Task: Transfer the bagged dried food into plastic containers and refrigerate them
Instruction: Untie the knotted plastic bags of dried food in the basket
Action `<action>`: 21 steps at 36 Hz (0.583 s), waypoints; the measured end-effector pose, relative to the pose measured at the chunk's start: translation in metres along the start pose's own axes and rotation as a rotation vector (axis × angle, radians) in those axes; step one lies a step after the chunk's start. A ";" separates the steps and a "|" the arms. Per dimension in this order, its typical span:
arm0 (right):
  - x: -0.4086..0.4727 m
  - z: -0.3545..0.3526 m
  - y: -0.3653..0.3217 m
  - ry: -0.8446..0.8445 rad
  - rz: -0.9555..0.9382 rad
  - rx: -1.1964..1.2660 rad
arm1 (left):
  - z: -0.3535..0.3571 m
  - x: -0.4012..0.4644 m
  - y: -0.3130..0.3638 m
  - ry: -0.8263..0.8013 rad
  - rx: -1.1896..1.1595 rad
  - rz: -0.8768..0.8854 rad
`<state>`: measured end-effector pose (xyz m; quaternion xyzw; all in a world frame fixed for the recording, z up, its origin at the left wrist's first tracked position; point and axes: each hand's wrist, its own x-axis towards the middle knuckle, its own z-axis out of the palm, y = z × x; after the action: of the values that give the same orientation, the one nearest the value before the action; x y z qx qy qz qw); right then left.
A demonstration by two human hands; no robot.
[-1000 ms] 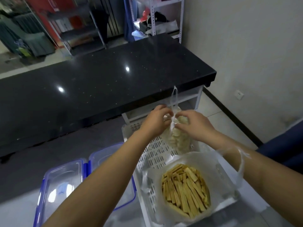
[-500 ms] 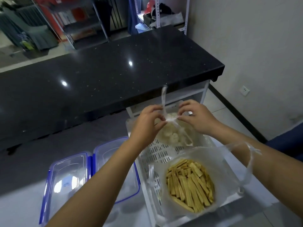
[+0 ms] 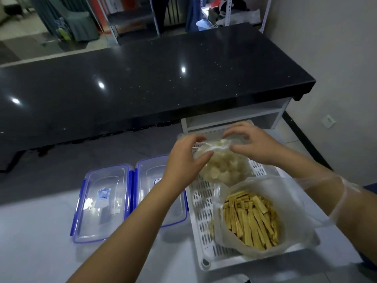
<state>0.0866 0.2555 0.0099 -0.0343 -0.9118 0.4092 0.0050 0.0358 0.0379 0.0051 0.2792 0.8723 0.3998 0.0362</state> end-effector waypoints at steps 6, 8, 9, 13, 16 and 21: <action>0.007 0.008 -0.003 -0.027 -0.083 -0.341 | 0.007 0.023 0.019 -0.215 0.069 0.022; 0.007 0.007 -0.003 -0.004 -0.102 -0.329 | 0.009 0.027 0.023 -0.216 0.098 0.047; 0.007 0.005 -0.003 0.021 -0.118 -0.304 | 0.009 0.029 0.024 -0.202 0.093 0.059; 0.002 -0.013 -0.009 0.152 -0.228 -0.302 | 0.000 0.030 0.032 -0.071 -0.028 0.112; 0.000 -0.033 -0.022 0.214 -0.313 -0.329 | -0.010 0.029 0.039 0.004 -0.119 0.152; 0.003 -0.058 -0.026 0.290 -0.372 -0.365 | -0.017 0.025 0.046 0.109 -0.169 0.157</action>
<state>0.0845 0.2814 0.0675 0.0749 -0.9506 0.2215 0.2041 0.0306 0.0633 0.0539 0.3206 0.8116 0.4880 -0.0193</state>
